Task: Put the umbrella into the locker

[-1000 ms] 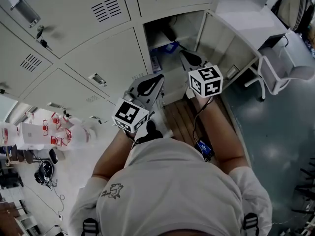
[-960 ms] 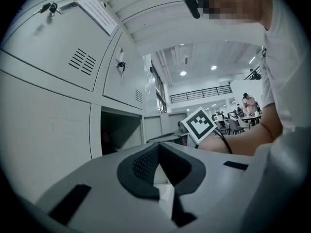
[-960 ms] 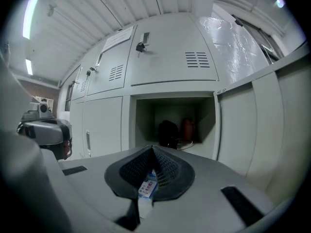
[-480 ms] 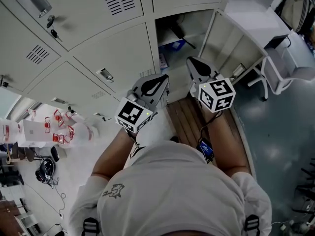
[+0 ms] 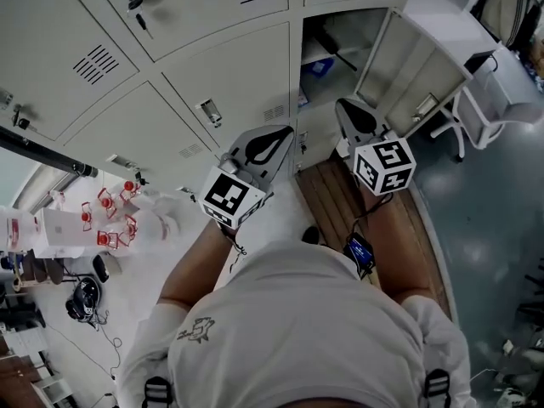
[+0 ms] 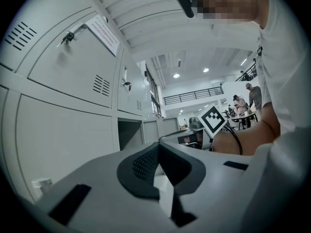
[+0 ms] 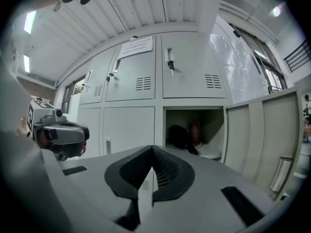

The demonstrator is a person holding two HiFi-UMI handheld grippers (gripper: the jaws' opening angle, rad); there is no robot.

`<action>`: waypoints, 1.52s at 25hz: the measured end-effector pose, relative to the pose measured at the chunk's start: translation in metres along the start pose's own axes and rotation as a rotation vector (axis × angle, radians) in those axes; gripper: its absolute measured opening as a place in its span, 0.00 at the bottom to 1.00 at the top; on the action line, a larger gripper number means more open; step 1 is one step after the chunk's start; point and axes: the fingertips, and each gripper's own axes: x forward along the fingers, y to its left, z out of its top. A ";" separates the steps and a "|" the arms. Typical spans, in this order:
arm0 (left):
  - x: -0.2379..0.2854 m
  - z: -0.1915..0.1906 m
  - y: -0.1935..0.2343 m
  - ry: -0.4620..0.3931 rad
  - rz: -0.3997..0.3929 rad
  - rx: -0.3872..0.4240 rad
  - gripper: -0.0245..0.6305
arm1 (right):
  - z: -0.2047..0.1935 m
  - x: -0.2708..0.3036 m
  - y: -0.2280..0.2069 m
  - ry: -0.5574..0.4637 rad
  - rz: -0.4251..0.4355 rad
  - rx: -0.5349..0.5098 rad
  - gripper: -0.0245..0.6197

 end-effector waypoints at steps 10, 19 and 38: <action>-0.105 0.006 -0.013 -0.020 -0.068 0.005 0.05 | -0.006 -0.041 0.106 -0.008 -0.057 0.019 0.10; -0.140 0.011 -0.063 -0.064 -0.197 -0.042 0.05 | -0.020 -0.105 0.161 0.011 -0.147 0.041 0.10; -0.117 0.043 -0.182 -0.076 -0.222 -0.043 0.05 | -0.022 -0.239 0.167 -0.011 -0.109 0.034 0.10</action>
